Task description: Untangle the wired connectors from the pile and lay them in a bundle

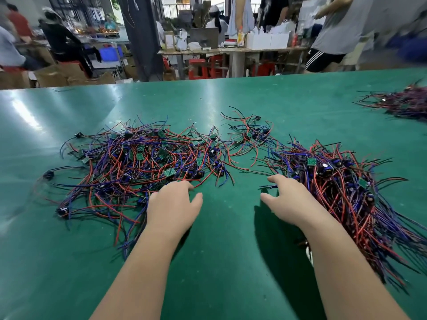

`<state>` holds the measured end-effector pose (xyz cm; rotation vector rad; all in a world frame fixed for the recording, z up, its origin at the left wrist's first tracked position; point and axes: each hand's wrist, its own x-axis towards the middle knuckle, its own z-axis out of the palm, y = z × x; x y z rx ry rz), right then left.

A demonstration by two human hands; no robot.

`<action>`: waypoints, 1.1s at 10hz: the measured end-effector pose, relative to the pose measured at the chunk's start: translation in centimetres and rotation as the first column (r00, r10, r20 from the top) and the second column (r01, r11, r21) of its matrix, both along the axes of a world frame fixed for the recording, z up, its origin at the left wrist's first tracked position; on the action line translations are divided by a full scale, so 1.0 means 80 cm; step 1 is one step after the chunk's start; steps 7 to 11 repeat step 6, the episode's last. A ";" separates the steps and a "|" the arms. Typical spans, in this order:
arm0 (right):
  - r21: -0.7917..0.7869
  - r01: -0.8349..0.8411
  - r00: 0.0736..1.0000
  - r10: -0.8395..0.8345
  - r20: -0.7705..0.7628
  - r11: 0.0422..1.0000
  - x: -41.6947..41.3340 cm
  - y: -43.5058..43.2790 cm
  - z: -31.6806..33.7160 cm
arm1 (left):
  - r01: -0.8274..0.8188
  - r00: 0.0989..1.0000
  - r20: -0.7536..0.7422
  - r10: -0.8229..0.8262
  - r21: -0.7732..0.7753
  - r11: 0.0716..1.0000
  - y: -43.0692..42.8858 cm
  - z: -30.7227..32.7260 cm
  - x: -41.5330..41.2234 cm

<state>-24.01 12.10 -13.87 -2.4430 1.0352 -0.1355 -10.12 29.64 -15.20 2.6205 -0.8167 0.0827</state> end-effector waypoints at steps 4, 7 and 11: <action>-0.082 -0.036 0.907 0.067 0.417 0.996 0.007 0.020 0.006 | 0.082 0.994 -0.035 -0.100 -0.346 0.935 -0.022 -0.011 -0.030; 0.003 -0.011 0.711 0.006 0.703 1.000 -0.004 0.035 0.038 | -0.032 0.998 -0.055 0.013 -0.373 0.927 -0.018 -0.025 -0.010; 0.003 -0.011 0.711 0.006 0.703 1.000 -0.004 0.035 0.038 | -0.032 0.998 -0.055 0.013 -0.373 0.927 -0.018 -0.025 -0.010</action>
